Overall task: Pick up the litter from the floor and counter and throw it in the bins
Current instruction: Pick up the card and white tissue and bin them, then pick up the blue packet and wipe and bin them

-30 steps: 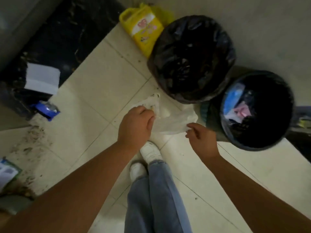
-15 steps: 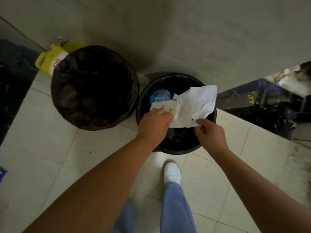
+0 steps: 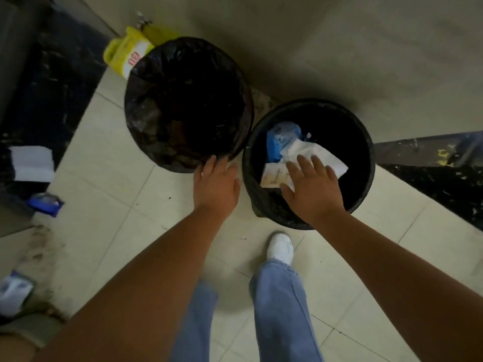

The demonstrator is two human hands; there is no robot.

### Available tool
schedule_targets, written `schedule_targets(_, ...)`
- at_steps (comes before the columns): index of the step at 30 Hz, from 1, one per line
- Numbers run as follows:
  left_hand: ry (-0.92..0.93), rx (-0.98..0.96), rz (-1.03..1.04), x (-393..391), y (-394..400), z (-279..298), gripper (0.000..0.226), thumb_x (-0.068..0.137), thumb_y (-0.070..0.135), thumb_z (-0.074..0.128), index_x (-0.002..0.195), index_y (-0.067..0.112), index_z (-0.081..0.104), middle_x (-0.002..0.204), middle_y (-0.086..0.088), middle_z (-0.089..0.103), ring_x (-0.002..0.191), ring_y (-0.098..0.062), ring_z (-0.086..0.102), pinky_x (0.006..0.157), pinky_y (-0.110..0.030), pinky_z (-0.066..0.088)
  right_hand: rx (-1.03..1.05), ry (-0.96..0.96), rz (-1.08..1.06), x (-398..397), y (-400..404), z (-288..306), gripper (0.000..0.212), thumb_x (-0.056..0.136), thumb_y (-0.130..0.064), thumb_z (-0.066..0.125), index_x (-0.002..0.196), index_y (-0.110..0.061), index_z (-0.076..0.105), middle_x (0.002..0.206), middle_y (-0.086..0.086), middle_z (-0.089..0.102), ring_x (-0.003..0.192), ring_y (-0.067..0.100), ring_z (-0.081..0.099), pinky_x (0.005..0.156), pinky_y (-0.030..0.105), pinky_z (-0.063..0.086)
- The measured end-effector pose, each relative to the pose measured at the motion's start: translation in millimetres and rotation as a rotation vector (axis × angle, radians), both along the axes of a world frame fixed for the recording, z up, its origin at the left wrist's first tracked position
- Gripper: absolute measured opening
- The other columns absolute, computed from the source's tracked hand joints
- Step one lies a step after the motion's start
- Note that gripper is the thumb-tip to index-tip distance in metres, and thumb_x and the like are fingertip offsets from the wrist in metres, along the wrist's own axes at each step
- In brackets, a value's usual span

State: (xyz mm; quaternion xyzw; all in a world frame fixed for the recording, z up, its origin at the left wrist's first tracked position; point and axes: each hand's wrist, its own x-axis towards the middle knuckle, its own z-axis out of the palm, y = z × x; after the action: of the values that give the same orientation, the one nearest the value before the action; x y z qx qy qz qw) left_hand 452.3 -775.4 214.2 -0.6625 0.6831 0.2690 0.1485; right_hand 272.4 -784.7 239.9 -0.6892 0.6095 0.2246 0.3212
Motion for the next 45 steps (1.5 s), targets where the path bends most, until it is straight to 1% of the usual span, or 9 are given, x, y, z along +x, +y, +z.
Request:
schedule_targets(8, -0.092, -0.092, 0.292, 149, 28, -11, 0.052, 0.097, 0.043, 0.027, 0.145, 0.031, 0.012, 0.158, -0.002, 0.009, 0.145, -0.028, 0.000, 0.117, -0.050, 0.004, -0.233, -0.054, 0.277, 154, -34, 9, 0.060, 0.092, -0.048, 0.029, 0.143, -0.022, 0.009, 0.156, 0.012, 0.002, 0.143, 0.032, -0.003, 0.115, 0.051, 0.000)
schedule_targets(16, -0.156, -0.030, 0.489, 363, 79, -21, 0.055, 0.096, 0.047, 0.023, 0.145, 0.033, 0.002, 0.159, 0.001, 0.000, 0.145, -0.027, -0.004, 0.117, -0.049, 0.003, -0.205, -0.061, 0.426, 395, -21, -9, 0.060, 0.092, -0.049, 0.023, 0.143, -0.025, 0.002, 0.156, 0.009, -0.005, 0.143, 0.029, -0.008, 0.115, 0.050, -0.005)
schedule_targets(22, -0.199, 0.091, 0.758, 480, 149, -28, 0.055, 0.097, 0.044, 0.027, 0.146, 0.030, 0.006, 0.159, 0.000, 0.006, 0.145, -0.026, -0.001, 0.118, -0.047, 0.007, -0.188, -0.094, 0.628, 538, -5, -23, 0.059, 0.093, -0.047, 0.019, 0.143, -0.022, -0.001, 0.156, 0.008, -0.006, 0.142, 0.028, -0.011, 0.116, 0.047, -0.004)
schedule_targets(25, -0.198, 0.125, 0.932, 513, 165, -50, 0.056, 0.096, 0.038, 0.037, 0.145, 0.022, 0.018, 0.156, -0.007, 0.018, 0.144, -0.027, 0.012, 0.115, -0.044, 0.021, -0.153, -0.092, 0.785, 584, -3, -52, 0.057, 0.094, -0.044, 0.020, 0.143, -0.019, 0.005, 0.156, 0.008, -0.003, 0.143, 0.028, -0.009, 0.116, 0.046, -0.001)
schedule_targets(28, -0.166, 0.158, 1.144, 535, 164, -86, 0.050, 0.094, 0.034, 0.045, 0.136, 0.008, 0.037, 0.141, -0.015, 0.043, 0.129, -0.029, 0.038, 0.101, -0.040, 0.040, -0.106, -0.090, 0.872, 612, -5, -93, 0.053, 0.095, -0.039, 0.025, 0.141, -0.014, 0.018, 0.156, 0.009, 0.009, 0.143, 0.027, -0.001, 0.117, 0.046, 0.004)
schedule_targets(33, -0.047, 0.095, 1.470, 564, 150, -169, 0.048, 0.090, 0.035, 0.053, 0.127, 0.005, 0.047, 0.129, -0.017, 0.053, 0.119, -0.031, 0.047, 0.092, -0.041, 0.045, -0.061, -0.081, 0.952, 646, -14, -178, 0.043, 0.093, -0.032, 0.039, 0.129, -0.008, 0.042, 0.142, 0.012, 0.041, 0.135, 0.028, 0.029, 0.113, 0.040, 0.022)
schedule_targets(36, -0.036, 0.014, 1.524, 583, 140, -223, 0.050, 0.086, 0.036, 0.060, 0.125, 0.006, 0.049, 0.124, -0.016, 0.056, 0.116, -0.029, 0.049, 0.090, -0.038, 0.045, -0.080, -0.131, 0.905, 675, -19, -233, 0.044, 0.090, -0.032, 0.049, 0.124, -0.006, 0.048, 0.133, 0.015, 0.052, 0.125, 0.028, 0.042, 0.109, 0.038, 0.029)
schedule_targets(40, -0.004, -0.148, 1.573, 611, 131, -273, 0.049, 0.083, 0.034, 0.064, 0.122, 0.008, 0.051, 0.117, -0.017, 0.060, 0.108, -0.031, 0.054, 0.084, -0.040, 0.047, -0.123, -0.226, 0.853, 712, -25, -295, 0.052, 0.086, -0.034, 0.056, 0.128, -0.005, 0.044, 0.135, 0.016, 0.048, 0.126, 0.030, 0.040, 0.106, 0.039, 0.031)
schedule_targets(45, 0.007, -0.262, 1.446, 629, 128, -301, 0.047, 0.084, 0.028, 0.064, 0.126, 0.011, 0.051, 0.114, -0.020, 0.059, 0.103, -0.035, 0.056, 0.081, -0.040, 0.047, -0.224, -0.279, 0.904, 753, -24, -346, 0.054, 0.081, -0.038, 0.061, 0.122, -0.006, 0.045, 0.124, 0.020, 0.050, 0.114, 0.035, 0.042, 0.094, 0.043, 0.037)
